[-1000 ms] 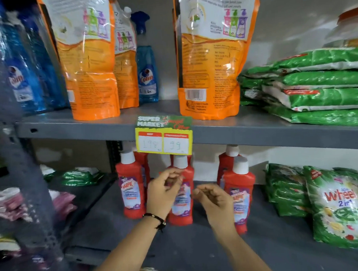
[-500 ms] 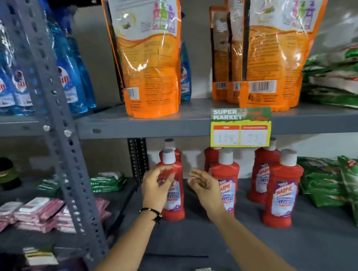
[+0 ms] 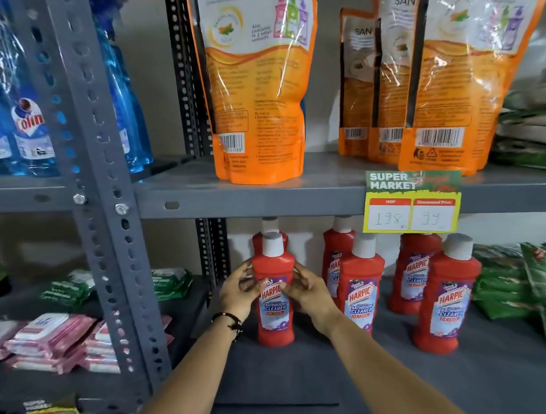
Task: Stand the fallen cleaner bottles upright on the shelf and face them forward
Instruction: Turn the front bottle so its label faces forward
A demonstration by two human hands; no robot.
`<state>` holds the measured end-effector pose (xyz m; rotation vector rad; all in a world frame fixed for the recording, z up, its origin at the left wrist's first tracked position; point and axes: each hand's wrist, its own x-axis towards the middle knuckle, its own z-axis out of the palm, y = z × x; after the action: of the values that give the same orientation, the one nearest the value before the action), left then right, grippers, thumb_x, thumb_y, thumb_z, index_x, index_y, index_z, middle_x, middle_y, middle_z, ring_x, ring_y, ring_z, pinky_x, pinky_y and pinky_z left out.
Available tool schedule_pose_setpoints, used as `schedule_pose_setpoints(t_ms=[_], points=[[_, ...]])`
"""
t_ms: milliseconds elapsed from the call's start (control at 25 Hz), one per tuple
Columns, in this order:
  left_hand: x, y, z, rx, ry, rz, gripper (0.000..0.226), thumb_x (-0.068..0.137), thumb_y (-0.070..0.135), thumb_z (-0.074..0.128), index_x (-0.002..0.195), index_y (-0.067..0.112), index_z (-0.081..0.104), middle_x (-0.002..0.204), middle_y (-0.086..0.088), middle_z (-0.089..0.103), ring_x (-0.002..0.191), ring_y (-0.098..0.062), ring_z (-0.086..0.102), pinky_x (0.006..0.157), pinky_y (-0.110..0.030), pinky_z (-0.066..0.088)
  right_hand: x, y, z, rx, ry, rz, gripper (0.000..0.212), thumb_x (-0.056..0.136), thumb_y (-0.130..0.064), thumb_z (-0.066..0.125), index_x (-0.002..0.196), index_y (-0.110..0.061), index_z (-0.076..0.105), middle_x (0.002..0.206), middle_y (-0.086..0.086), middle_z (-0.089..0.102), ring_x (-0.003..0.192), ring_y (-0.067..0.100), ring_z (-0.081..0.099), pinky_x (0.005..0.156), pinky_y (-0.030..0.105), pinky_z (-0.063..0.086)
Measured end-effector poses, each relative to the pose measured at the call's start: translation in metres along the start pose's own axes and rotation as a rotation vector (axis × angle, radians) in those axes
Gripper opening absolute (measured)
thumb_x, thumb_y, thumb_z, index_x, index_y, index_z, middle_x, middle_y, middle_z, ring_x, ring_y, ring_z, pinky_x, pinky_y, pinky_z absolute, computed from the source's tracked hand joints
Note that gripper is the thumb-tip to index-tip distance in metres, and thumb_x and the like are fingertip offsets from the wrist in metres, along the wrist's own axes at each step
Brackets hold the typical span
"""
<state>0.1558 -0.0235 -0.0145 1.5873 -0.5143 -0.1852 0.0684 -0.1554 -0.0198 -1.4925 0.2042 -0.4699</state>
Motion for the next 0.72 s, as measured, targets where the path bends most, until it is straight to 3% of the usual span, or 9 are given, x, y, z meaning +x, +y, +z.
schedule_pose_setpoints(t_ms=[200, 400, 560, 720], points=[[0.006, -0.001, 0.002, 0.06, -0.037, 0.012, 0.056, 0.07, 0.01, 0.074, 0.122, 0.008, 0.053, 0.1, -0.009, 0.064, 0.094, -0.025, 0.061, 0.088, -0.042, 0.051, 0.004, 0.003, 0.0, -0.01, 0.012, 0.009, 0.043, 0.083, -0.002, 0.064, 0.124, -0.014, 0.056, 0.117, 0.014, 0.067, 0.108, 0.027, 0.063, 0.094, 0.045, 0.052], [0.006, -0.002, 0.0, 0.094, -0.051, 0.007, 0.053, 0.071, 0.012, 0.074, 0.12, 0.007, 0.054, 0.101, -0.012, 0.065, 0.094, -0.028, 0.063, 0.088, -0.045, 0.053, 0.001, 0.007, 0.003, -0.002, 0.026, 0.032, 0.034, 0.085, -0.006, 0.064, 0.115, -0.021, 0.061, 0.101, -0.002, 0.071, 0.09, 0.01, 0.068, 0.076, 0.03, 0.055], [0.002, -0.005, -0.001, 0.072, -0.016, 0.014, 0.054, 0.069, 0.011, 0.075, 0.119, 0.007, 0.055, 0.106, -0.018, 0.067, 0.093, -0.028, 0.064, 0.089, -0.049, 0.053, -0.004, 0.005, 0.003, -0.014, 0.036, 0.01, 0.037, 0.084, -0.004, 0.063, 0.12, -0.009, 0.06, 0.097, -0.001, 0.071, 0.082, 0.005, 0.069, 0.071, 0.026, 0.056], [-0.009, -0.003, -0.004, 0.077, -0.009, 0.025, 0.051, 0.07, 0.012, 0.074, 0.118, 0.012, 0.057, 0.103, -0.013, 0.068, 0.093, -0.026, 0.064, 0.085, -0.045, 0.054, -0.014, 0.003, 0.003, 0.005, 0.007, 0.007, 0.037, 0.084, -0.001, 0.062, 0.119, -0.01, 0.059, 0.095, -0.002, 0.07, 0.074, -0.002, 0.069, 0.057, 0.016, 0.055]])
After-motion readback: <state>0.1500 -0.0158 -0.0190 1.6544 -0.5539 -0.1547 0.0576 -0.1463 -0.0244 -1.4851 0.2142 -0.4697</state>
